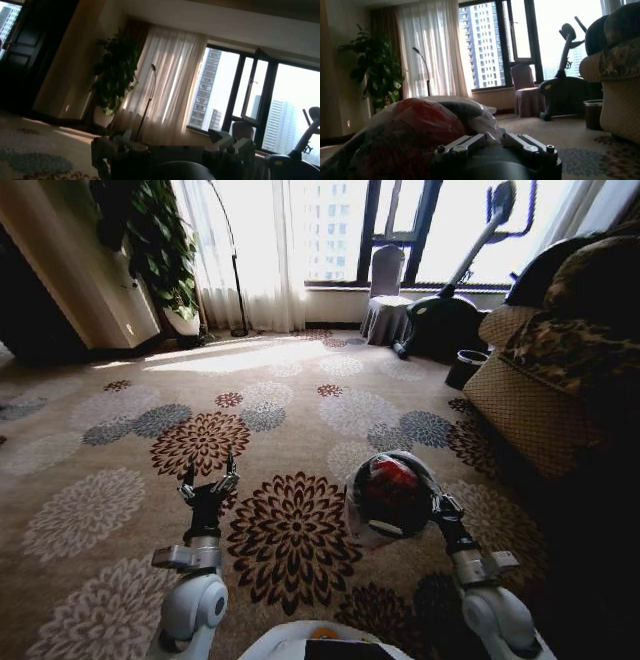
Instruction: Pick up the trash from the ground and place it into the trash bin.
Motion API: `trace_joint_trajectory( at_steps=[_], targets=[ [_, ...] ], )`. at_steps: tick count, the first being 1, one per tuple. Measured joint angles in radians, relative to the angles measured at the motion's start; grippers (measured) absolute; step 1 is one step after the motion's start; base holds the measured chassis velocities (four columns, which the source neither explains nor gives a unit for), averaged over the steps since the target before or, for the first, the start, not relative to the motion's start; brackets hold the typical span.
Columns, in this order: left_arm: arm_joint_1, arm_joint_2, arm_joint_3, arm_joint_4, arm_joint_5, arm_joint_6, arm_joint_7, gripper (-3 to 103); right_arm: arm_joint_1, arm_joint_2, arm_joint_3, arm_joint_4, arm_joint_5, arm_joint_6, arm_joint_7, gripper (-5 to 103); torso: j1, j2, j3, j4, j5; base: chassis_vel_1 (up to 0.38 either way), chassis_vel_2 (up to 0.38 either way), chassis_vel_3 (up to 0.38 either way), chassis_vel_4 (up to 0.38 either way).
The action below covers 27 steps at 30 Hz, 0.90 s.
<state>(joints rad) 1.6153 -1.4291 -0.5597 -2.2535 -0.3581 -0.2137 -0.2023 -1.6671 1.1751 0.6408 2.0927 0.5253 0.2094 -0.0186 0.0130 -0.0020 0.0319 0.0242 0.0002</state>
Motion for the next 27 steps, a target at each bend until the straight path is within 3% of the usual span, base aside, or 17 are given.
trace_joint_trajectory(
  at_steps=[15, 27],
  targets=[
    [-0.002, -0.004, 0.031, 0.006, -0.001, -0.004, 0.008, 100, -0.063, 0.045, 0.043, -0.001, 0.008, 0.033, 0.001, 0, 0.001, 0.0, 0.0, 0.0, 0.0004, -0.101, -0.356, 0.106, 0.352],
    [-0.012, 0.002, 0.032, 0.017, -0.017, -0.006, 0.006, 100, -0.069, 0.063, 0.041, -0.002, 0.004, 0.046, 0.001, 0, 0.0, 0.0, 0.0, -0.0001, -0.0002, -0.143, -0.516, 0.15, 0.528]
  ],
)
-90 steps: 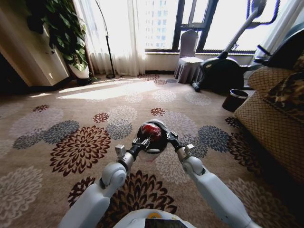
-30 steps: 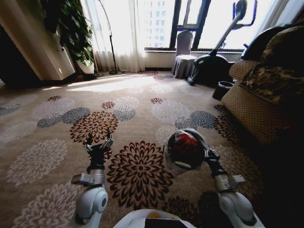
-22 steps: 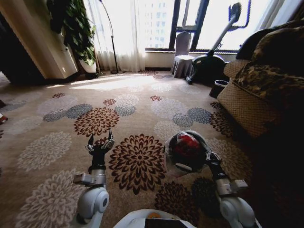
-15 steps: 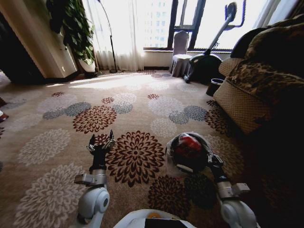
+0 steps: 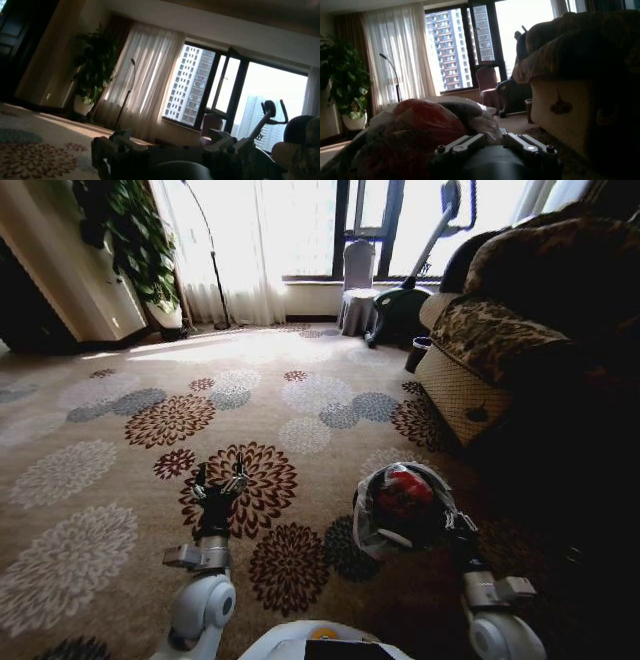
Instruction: Pick up the trash from the ground and place it into the trash bin.
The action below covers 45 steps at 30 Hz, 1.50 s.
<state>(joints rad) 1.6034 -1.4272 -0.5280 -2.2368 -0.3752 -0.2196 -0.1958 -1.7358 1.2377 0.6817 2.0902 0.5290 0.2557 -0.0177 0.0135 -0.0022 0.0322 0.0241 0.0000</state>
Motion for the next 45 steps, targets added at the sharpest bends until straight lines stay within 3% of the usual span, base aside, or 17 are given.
trace_joint_trajectory(
  at_steps=[18, 21, 23, 32, 34, 36, 40, 43, 45],
  targets=[
    [0.001, -0.003, -0.002, 0.01, -0.009, -0.008, -0.008, 100, 0.01, 0.006, -0.003, -0.005, -0.021, 0.008, 0.0, 0, 0.0, 0.0, 0.0, 0.0, 0.0011, 0.153, -0.54, -0.144, 0.532],
    [0.0, -0.004, -0.001, 0.012, -0.009, -0.008, -0.008, 100, 0.009, 0.006, -0.003, -0.005, -0.021, 0.014, 0.0, 0, 0.0, 0.0, 0.0, -0.0004, -0.0011, 0.301, -0.394, -0.325, 0.363],
    [0.0, -0.004, 0.0, 0.013, -0.01, -0.008, -0.008, 100, 0.009, 0.008, -0.003, -0.009, -0.021, 0.018, -0.001, 0, 0.0, 0.0, 0.0, 0.0001, 0.0008, 0.378, -0.324, -0.37, 0.29],
    [-0.003, -0.003, 0.003, 0.016, -0.01, -0.007, -0.008, 100, 0.013, 0.006, 0.0, -0.013, -0.02, 0.02, -0.001, 0, 0.0, 0.0, 0.0, 0.0002, -0.0008, 0.387, -0.311, -0.389, 0.332],
    [-0.003, -0.003, 0.004, 0.016, -0.01, -0.007, -0.007, 100, 0.013, 0.006, 0.0, -0.014, -0.02, 0.02, -0.001, 0, 0.0, 0.0, 0.0, 0.0002, 0.0012, 0.374, -0.346, -0.371, 0.366],
    [-0.001, -0.003, 0.007, 0.016, -0.009, -0.007, -0.006, 100, 0.013, 0.008, 0.0, -0.013, -0.019, 0.02, -0.001, 0, 0.0, 0.0, 0.0, -0.0003, -0.0008, 0.328, -0.38, -0.312, 0.343],
    [0.0, -0.004, 0.008, 0.016, -0.007, -0.007, -0.003, 100, 0.01, 0.011, -0.002, -0.013, -0.018, 0.02, -0.001, 0, 0.0, 0.0, 0.0, 0.0001, 0.0011, 0.326, -0.358, -0.331, 0.35],
    [0.001, -0.003, 0.01, 0.015, -0.007, -0.007, -0.003, 100, 0.009, 0.014, 0.003, -0.012, -0.018, 0.02, 0.0, 0, 0.0, 0.0, 0.0, 0.0, -0.0008, 0.317, -0.339, -0.344, 0.356],
    [0.001, -0.003, 0.01, 0.015, -0.006, -0.007, -0.002, 100, 0.007, 0.017, 0.003, -0.012, -0.018, 0.02, -0.001, 0, 0.0, 0.0, 0.0, 0.0001, 0.0004, 0.354, -0.349, -0.363, 0.339]
  ],
)
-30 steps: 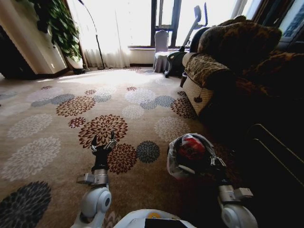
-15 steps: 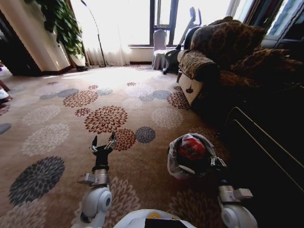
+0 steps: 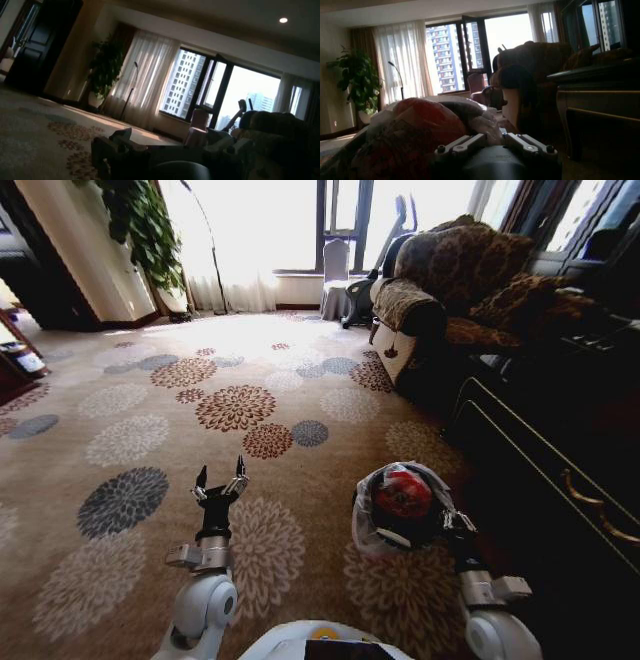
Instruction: Pick up the trash from the ground and place it into the trash bin.
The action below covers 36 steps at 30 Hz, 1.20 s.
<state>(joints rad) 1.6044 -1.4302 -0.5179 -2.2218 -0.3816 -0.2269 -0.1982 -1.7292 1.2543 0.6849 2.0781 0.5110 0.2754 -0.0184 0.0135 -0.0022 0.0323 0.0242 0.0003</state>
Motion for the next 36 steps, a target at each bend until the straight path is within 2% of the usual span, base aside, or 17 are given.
trace_joint_trajectory(
  at_steps=[10, 14, 15, 17, 19, 25, 29, 31, 36],
  targets=[
    [0.0, -0.003, 0.011, -0.003, 0.001, 0.001, 0.001, 100, -0.031, 0.024, 0.027, 0.005, -0.005, -0.006, 0.0, 0, 0.0, 0.0, 0.0, 0.0, -0.0005, 0.365, -0.357, -0.369, 0.359],
    [0.0, -0.004, 0.016, -0.002, 0.002, 0.001, 0.003, 100, -0.045, 0.028, 0.052, 0.017, -0.043, -0.099, -0.001, 0, 0.0, 0.0, -0.001, -0.0003, -0.0001, 0.26, -0.287, -0.298, 0.274],
    [0.0, -0.004, 0.016, -0.002, 0.002, 0.001, 0.003, 100, -0.045, 0.028, 0.052, 0.017, -0.043, -0.099, -0.001, 0, 0.0, 0.0, -0.001, -0.0003, -0.0001, 0.178, -0.2, -0.262, 0.255],
    [0.0, -0.005, 0.019, 0.001, 0.003, 0.001, 0.004, 100, -0.043, 0.016, 0.082, 0.017, -0.052, -0.161, 0.0, 0, -0.001, 0.0, -0.001, -0.0004, -0.0002, 0.136, -0.166, -0.092, 0.125],
    [0.0, -0.006, 0.02, 0.003, 0.003, 0.0, 0.005, 100, -0.038, 0.009, 0.098, 0.017, -0.051, -0.185, 0.0, 0, 0.0, 0.0, 0.0, -0.0001, -0.0003, 0.047, -0.066, -0.022, 0.033],
    [-0.002, -0.008, 0.024, 0.015, 0.004, -0.005, 0.007, 100, -0.019, -0.029, 0.193, -0.035, -0.004, -0.271, 0.0, 0, 0.0, 0.0, 0.0, 0.0005, -0.0001, -0.037, 0.05, 0.059, -0.025],
    [-0.003, -0.01, 0.028, 0.028, 0.004, -0.009, 0.013, 100, -0.028, -0.051, 0.267, -0.096, 0.057, -0.313, 0.001, 0, 0.0, 0.0, 0.0, -0.0003, -0.0001, 0.0, 0.0, 0.0, 0.0],
    [-0.003, -0.01, 0.03, 0.031, 0.004, -0.01, 0.015, 100, -0.031, -0.052, 0.279, -0.105, 0.07, -0.319, 0.001, 0, 0.0, 0.0, 0.0, -0.0005, -0.0002, 0.0, 0.0, 0.0, 0.0],
    [-0.011, -0.015, 0.042, 0.05, 0.013, -0.015, 0.024, 100, -0.055, -0.083, 0.339, -0.16, 0.172, -0.337, 0.001, 0, 0.0, 0.0, 0.0, -0.0004, -0.0006, 0.0, 0.0, 0.0, 0.0]
  ],
)
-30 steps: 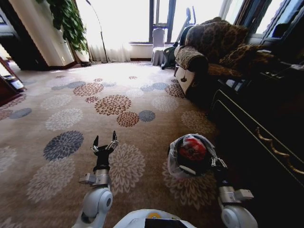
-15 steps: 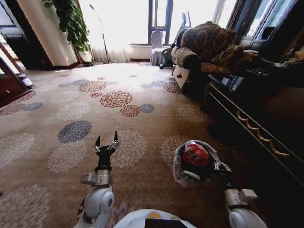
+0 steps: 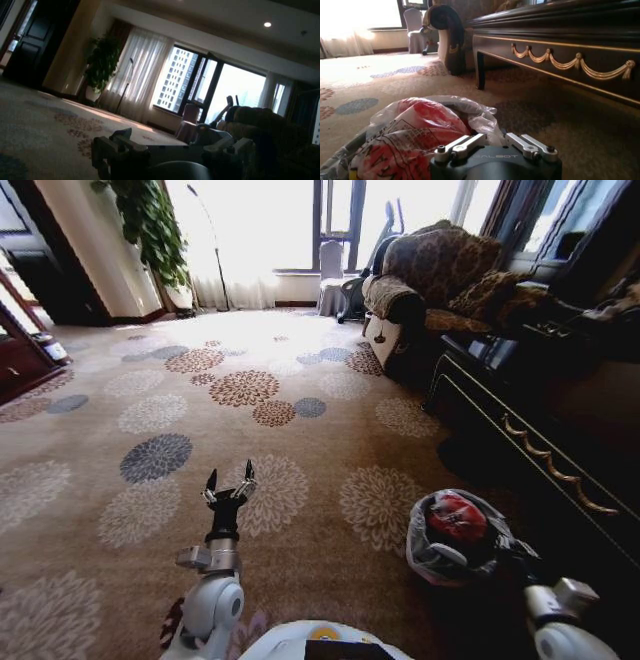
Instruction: Pick up the trash from the ground and place it into the trash bin.
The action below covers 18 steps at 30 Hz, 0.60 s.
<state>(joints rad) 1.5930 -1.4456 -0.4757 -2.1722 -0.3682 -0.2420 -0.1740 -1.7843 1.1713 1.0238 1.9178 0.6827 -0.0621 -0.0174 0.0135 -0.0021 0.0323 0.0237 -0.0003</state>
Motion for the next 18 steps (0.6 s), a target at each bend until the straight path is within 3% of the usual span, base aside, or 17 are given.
trace_joint_trajectory(
  at_steps=[7, 11, 16, 18],
  targets=[
    [-0.002, -0.01, 0.005, 0.006, 0.009, -0.002, 0.002, 100, 0.067, -0.017, -0.032, -0.029, 0.02, -0.01, -0.001, 0, 0.0, 0.0, 0.0, 0.0004, 0.0004, 0.0, 0.0, 0.0, 0.0],
    [0.007, -0.007, 0.006, 0.006, 0.012, -0.002, 0.003, 100, 0.19, -0.048, -0.098, -0.139, -0.026, 0.02, 0.0, 0, 0.0, 0.0, 0.0, 0.001, 0.001, 0.0, 0.0, 0.0, 0.0],
    [0.016, -0.009, 0.008, 0.003, 0.023, -0.002, 0.007, 100, 0.216, -0.061, -0.112, -0.162, -0.03, 0.015, -0.001, 0, 0.0, 0.0, 0.0, 0.0006, -0.0001, 0.0, 0.0, 0.0, 0.0],
    [0.02, -0.009, 0.009, 0.003, 0.027, -0.002, 0.009, 100, 0.21, -0.061, -0.105, -0.162, -0.03, 0.016, -0.001, 10, 0.0, 0.0, 0.0, 0.0, -0.0004, 0.0, 0.0, 0.0, 0.0]
  ],
)
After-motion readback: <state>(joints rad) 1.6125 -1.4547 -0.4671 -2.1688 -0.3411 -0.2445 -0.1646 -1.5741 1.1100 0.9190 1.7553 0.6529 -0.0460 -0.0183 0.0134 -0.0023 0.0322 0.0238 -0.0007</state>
